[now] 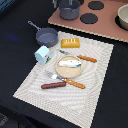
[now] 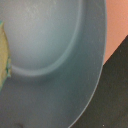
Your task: Interact with the objects in diverse but meaningful ways.
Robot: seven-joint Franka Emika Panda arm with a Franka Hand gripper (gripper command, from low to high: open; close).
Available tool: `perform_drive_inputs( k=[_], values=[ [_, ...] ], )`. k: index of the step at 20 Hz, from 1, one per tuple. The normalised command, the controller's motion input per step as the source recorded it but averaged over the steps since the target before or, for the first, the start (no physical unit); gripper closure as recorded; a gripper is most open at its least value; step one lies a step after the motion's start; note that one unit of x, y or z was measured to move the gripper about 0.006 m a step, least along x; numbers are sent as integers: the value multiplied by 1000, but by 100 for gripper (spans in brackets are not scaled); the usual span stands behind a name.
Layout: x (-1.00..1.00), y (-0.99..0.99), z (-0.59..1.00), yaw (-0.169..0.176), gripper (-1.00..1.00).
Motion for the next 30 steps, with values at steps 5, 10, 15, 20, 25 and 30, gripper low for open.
perform_drive_inputs(
  k=[5, 10, 15, 20, 25, 30],
  values=[
    [38, 0, -114, -17, 100],
    [47, 0, -90, -19, 100],
    [67, 1, -95, -21, 100],
    [59, 7, -123, -25, 100],
    [21, 0, -168, -27, 100],
    [23, 0, -121, -25, 100]
  ],
)
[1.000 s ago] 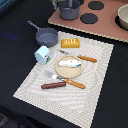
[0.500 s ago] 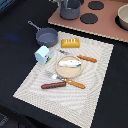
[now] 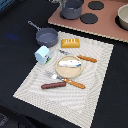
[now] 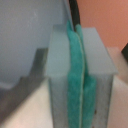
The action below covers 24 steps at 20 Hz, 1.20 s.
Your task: Interact with the objects in diverse but meaningful ways.
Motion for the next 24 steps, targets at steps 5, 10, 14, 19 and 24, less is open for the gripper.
perform_drive_inputs(
  k=[5, 10, 14, 19, 24],
  values=[
    [-10, 11, 598, -48, 100],
    [-129, 15, 1000, -39, 100],
    [36, 31, 741, -45, 100],
    [266, 126, 283, -26, 100],
    [458, 253, 22, -1, 100]
  ],
)
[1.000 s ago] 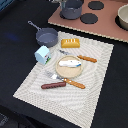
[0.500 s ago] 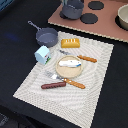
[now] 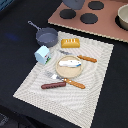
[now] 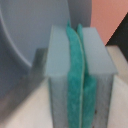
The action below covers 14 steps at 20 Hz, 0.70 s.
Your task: Interact with the objects in diverse but meaningful ways.
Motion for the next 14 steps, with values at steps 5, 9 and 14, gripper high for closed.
perform_drive_inputs(
  k=[5, 9, 14],
  values=[
    [707, 446, -13, 0, 100],
    [844, 494, 0, -9, 100],
    [916, 487, 61, -24, 100]
  ],
)
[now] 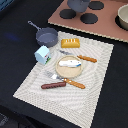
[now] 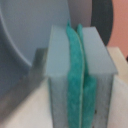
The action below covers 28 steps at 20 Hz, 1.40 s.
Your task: Interact with the objects in diverse but meaningful ways.
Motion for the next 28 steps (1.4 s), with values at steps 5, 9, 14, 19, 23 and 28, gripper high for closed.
perform_drive_inputs(
  k=[5, 9, 14, 19, 23, 28],
  values=[
    [834, 245, 50, -51, 100],
    [891, 79, 211, -69, 100],
    [809, -31, 258, -98, 100],
    [510, -37, 70, -74, 100],
    [1, -36, -119, 15, 100],
    [-235, 9, -187, 93, 100]
  ],
)
